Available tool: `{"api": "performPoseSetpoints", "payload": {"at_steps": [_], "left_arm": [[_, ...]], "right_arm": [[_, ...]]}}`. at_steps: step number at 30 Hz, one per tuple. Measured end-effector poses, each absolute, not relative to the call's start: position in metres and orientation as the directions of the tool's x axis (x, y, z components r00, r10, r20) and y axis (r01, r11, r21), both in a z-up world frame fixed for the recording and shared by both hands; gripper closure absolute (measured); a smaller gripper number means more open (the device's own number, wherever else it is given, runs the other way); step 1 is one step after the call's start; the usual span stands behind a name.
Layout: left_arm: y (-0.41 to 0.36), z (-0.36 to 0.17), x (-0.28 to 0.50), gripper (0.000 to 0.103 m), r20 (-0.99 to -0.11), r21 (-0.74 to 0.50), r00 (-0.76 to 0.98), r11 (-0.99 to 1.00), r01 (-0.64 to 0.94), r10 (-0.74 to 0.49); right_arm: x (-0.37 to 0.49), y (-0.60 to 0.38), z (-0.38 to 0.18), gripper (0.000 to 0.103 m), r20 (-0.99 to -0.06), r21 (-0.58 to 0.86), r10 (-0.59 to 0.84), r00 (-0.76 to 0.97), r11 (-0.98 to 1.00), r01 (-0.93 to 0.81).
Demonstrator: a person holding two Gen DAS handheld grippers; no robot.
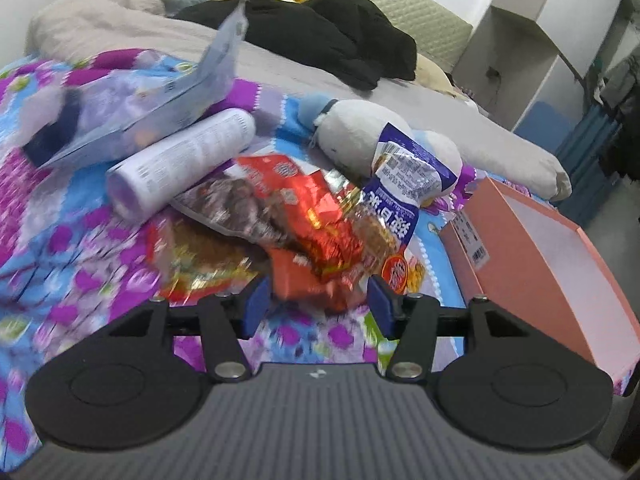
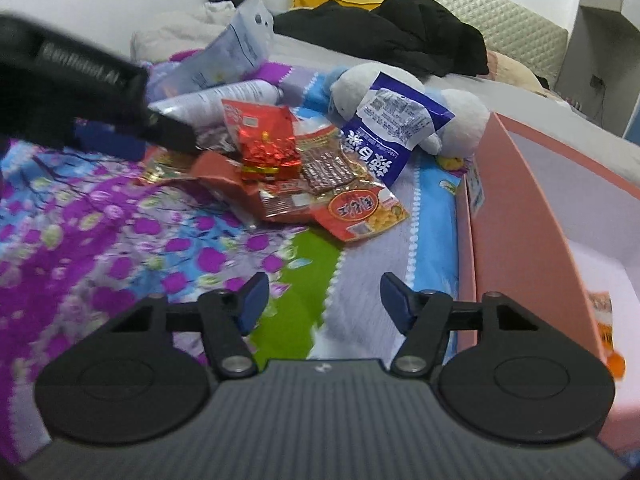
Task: Organize snacks
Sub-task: 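Move both grippers toward the red foil snack packets, then close the right gripper on the clear brown-strip packet while the left gripper grasps the red foil bag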
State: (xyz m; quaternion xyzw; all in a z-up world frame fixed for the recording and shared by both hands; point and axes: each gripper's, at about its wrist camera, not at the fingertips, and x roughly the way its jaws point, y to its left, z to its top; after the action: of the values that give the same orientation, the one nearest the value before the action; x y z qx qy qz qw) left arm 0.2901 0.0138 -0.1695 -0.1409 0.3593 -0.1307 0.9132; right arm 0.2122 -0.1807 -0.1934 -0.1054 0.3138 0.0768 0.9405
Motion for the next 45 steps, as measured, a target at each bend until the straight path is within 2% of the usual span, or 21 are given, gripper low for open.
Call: {"api": "performPoseSetpoints", "payload": {"at_steps": [4,7,11,12,15,17,19,22,24,27,33,45], "left_arm": [[-0.002,-0.177,0.32,0.043,-0.63,-0.327,0.698,0.932,0.157,-0.339],[-0.013,-0.185,0.341,0.033,-0.659,-0.292,0.683,0.944,0.155,-0.315],[-0.026,-0.192,0.358,0.019,-0.679,-0.247,0.681,0.959,0.14,-0.274],[-0.03,-0.193,0.361,0.019,-0.683,-0.239,0.679,0.961,0.139,-0.269],[-0.039,-0.199,0.372,0.019,-0.698,-0.211,0.67,0.966,0.146,-0.254],[-0.045,-0.202,0.377,0.019,-0.703,-0.192,0.669,0.97,0.148,-0.242],[-0.049,-0.205,0.381,0.02,-0.709,-0.169,0.669,0.975,0.147,-0.224],[-0.052,-0.208,0.384,0.025,-0.71,-0.15,0.672,0.978,0.145,-0.208],[-0.052,-0.209,0.384,0.033,-0.713,-0.135,0.671,0.979,0.152,-0.202],[-0.05,-0.206,0.382,0.037,-0.708,-0.142,0.671,0.976,0.167,-0.218],[-0.047,-0.191,0.368,0.038,-0.685,-0.16,0.684,0.968,0.194,-0.25],[-0.032,-0.155,0.297,0.038,-0.657,-0.208,0.693,0.955,0.211,-0.296]], "right_arm": [[0.236,-0.177,-0.203,0.048,-0.602,-0.203,0.062,0.796,0.952,-0.228],[0.252,-0.173,-0.213,0.055,-0.613,-0.249,0.036,0.789,0.939,-0.236],[0.263,-0.167,-0.223,0.055,-0.599,-0.319,0.014,0.801,0.913,-0.254],[0.264,-0.164,-0.225,0.055,-0.586,-0.346,0.005,0.81,0.902,-0.256],[0.267,-0.158,-0.227,0.056,-0.554,-0.412,-0.008,0.833,0.872,-0.265],[0.27,-0.155,-0.23,0.062,-0.539,-0.444,-0.012,0.842,0.854,-0.272],[0.273,-0.155,-0.232,0.076,-0.547,-0.444,-0.005,0.837,0.85,-0.285],[0.276,-0.156,-0.233,0.086,-0.554,-0.433,0.006,0.832,0.852,-0.294],[0.275,-0.156,-0.232,0.091,-0.554,-0.433,0.002,0.832,0.854,-0.29],[0.272,-0.154,-0.229,0.094,-0.553,-0.43,0.004,0.833,0.855,-0.289],[0.259,-0.149,-0.219,0.098,-0.543,-0.436,0.006,0.84,0.852,-0.288],[0.198,-0.152,-0.195,0.099,-0.519,-0.47,-0.014,0.855,0.84,-0.271]]}}
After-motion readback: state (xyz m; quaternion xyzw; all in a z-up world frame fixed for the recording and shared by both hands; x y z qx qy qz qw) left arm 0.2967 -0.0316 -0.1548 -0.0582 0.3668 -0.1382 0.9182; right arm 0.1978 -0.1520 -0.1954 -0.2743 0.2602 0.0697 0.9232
